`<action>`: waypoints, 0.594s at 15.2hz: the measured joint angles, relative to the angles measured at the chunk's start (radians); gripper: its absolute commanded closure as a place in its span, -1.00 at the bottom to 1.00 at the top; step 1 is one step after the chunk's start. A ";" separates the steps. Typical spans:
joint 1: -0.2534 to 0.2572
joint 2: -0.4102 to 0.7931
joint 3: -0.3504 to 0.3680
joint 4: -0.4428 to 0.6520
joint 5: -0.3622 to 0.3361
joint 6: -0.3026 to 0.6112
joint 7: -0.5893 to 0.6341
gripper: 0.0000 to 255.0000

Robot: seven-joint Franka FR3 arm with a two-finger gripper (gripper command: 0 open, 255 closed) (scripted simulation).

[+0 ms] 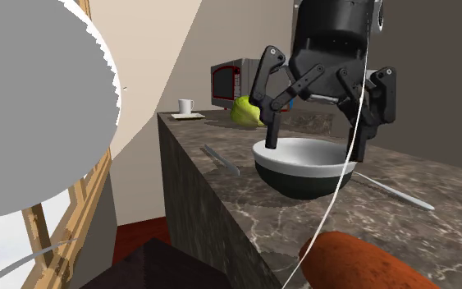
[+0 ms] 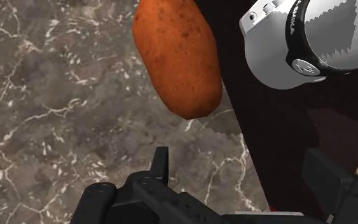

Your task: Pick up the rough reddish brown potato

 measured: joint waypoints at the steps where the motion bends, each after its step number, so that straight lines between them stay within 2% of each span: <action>1: -0.003 0.011 -0.023 -0.017 -0.025 0.009 -0.041 -1.00; 5: -0.019 0.057 -0.109 -0.081 -0.132 0.050 -0.200 -1.00; 9: -0.026 0.092 -0.140 -0.118 -0.169 0.107 -0.228 -1.00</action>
